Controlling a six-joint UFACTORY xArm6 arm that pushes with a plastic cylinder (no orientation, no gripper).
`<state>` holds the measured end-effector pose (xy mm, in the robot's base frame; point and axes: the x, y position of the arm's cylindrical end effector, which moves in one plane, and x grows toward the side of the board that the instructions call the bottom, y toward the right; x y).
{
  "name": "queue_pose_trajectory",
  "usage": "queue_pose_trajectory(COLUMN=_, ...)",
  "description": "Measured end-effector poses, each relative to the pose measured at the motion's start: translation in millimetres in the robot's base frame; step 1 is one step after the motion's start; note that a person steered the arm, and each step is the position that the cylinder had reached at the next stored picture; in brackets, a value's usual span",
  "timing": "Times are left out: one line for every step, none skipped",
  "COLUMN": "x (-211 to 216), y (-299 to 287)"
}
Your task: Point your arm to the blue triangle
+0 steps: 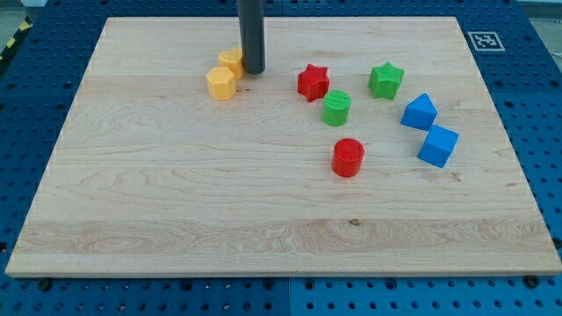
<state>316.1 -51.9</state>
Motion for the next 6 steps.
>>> queue_pose_trajectory(x=-0.1, y=10.7)
queue_pose_trajectory(x=-23.8, y=70.9)
queue_pose_trajectory(x=-46.5, y=154.3)
queue_pose_trajectory(x=-35.2, y=255.1)
queue_pose_trajectory(x=25.6, y=335.9)
queue_pose_trajectory(x=81.5, y=341.4)
